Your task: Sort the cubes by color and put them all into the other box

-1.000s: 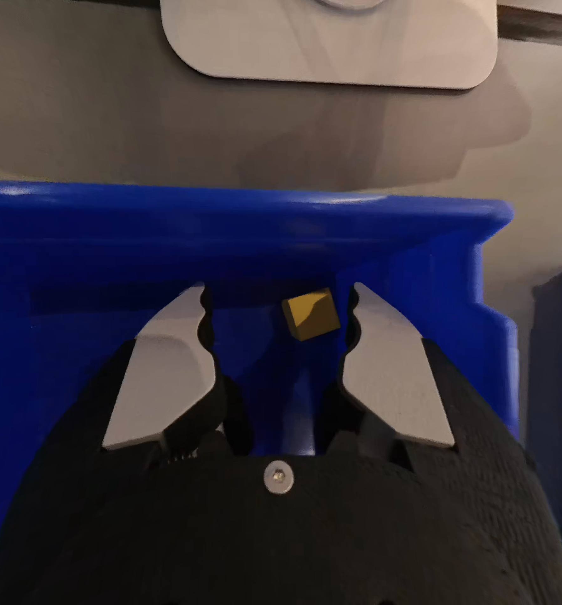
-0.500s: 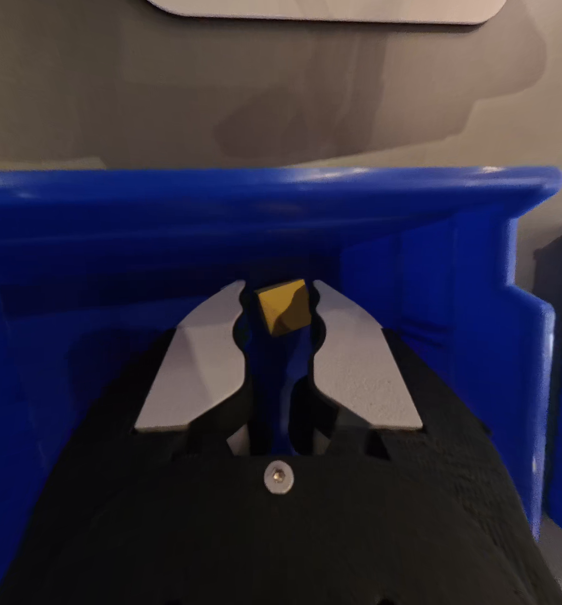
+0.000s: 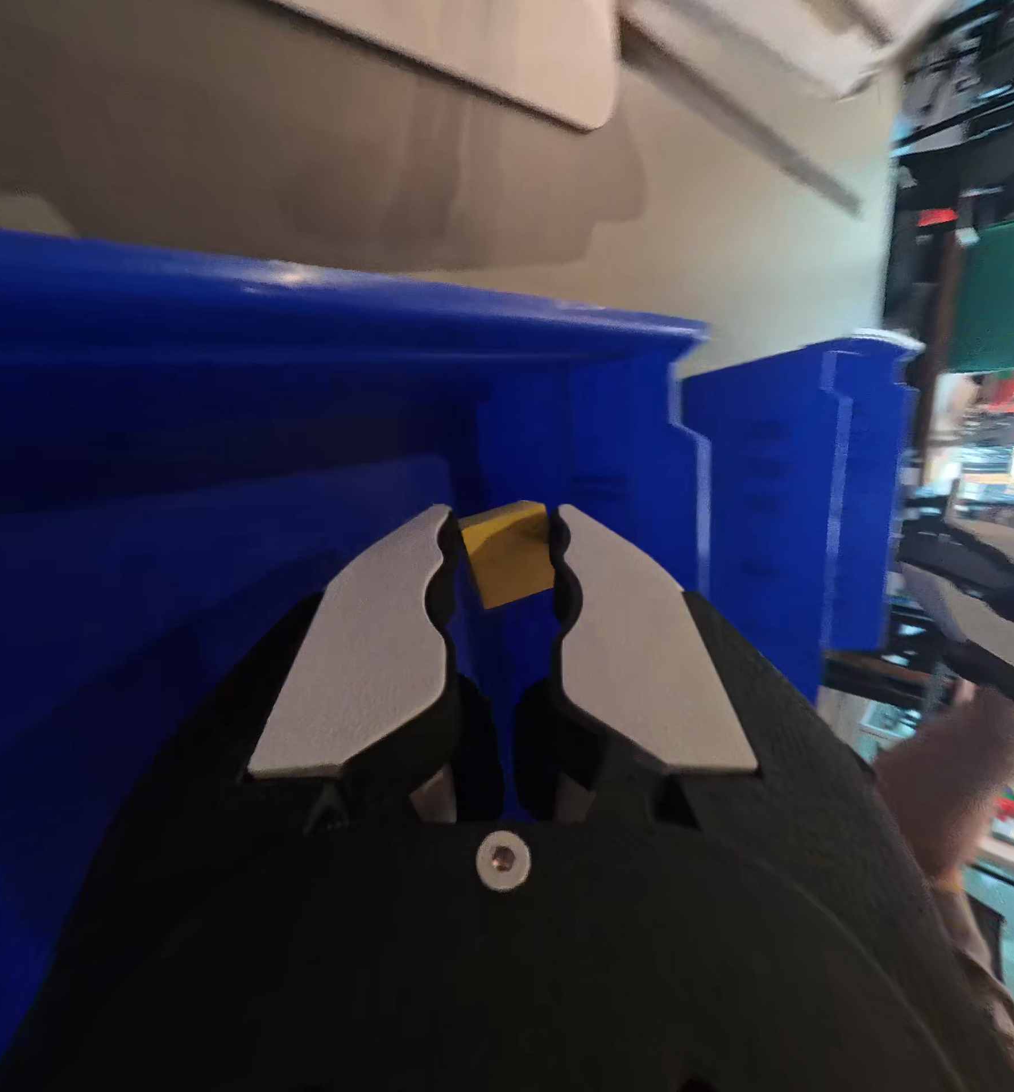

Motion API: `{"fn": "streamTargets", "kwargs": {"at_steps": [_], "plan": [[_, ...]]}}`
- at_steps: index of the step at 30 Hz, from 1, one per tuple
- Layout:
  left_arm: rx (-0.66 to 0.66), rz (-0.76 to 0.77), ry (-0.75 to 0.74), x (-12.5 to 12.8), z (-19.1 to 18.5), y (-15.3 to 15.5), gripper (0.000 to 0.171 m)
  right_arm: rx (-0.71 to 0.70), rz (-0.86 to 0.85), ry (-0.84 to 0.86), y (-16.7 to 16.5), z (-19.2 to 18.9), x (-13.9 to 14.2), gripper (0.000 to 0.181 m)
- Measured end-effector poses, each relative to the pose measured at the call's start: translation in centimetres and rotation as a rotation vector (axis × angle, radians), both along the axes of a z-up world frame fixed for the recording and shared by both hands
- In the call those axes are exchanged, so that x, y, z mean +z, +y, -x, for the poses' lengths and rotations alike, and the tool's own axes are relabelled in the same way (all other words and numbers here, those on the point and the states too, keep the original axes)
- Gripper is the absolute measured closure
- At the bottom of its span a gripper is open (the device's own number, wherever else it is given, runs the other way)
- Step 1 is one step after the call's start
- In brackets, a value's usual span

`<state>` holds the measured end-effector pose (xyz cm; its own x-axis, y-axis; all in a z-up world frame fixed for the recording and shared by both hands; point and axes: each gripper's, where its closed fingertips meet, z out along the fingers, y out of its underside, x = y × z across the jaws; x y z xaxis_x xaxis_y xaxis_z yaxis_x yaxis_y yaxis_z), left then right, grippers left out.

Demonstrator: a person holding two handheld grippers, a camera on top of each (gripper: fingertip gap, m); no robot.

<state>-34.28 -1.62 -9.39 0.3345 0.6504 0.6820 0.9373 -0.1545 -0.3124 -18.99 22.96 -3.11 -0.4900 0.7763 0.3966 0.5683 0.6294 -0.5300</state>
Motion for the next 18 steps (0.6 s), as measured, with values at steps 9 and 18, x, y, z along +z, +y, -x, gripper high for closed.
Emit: {"fn": "streamTargets", "kwargs": {"at_steps": [9,18], "plan": [[-0.195,-0.692,0.011,12.5,-8.2,1.7,0.142,0.356,0.549,0.29,-13.1,-2.8,7.8,0.134],[-0.415,-1.184,-0.123,18.6,-17.0,1.3,0.142,0.513,0.422,0.49,-22.1,-3.9,10.0,0.124]]}}
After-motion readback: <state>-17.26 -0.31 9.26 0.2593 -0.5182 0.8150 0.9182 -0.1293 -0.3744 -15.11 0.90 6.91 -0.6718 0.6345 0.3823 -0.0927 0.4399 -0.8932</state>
